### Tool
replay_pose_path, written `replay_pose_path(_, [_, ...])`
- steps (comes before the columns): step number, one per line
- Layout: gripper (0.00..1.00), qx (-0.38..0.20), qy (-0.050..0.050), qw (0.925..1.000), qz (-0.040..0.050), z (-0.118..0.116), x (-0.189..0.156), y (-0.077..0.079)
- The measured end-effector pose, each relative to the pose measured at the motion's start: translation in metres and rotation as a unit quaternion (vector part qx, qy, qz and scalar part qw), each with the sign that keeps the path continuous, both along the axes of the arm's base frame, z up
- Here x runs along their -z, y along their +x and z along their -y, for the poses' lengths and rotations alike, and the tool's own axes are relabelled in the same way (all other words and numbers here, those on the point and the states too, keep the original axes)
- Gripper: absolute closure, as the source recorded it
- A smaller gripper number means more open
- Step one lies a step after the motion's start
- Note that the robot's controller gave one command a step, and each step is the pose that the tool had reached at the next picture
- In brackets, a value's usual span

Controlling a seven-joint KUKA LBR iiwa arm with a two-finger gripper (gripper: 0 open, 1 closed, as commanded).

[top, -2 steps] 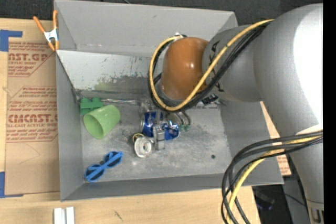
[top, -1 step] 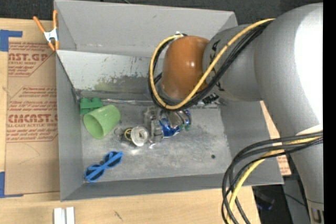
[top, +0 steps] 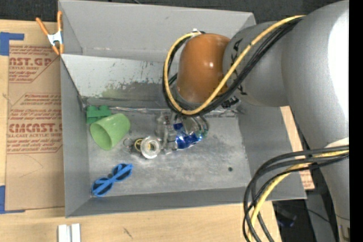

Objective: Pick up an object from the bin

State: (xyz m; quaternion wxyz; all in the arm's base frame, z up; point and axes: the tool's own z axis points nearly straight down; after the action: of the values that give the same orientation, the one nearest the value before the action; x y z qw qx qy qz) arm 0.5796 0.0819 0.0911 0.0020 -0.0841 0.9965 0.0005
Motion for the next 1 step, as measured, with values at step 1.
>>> replay_pose_path(1, [1.0,0.0,0.0,1.0,-0.0006,-0.0008,-0.0084,0.0005])
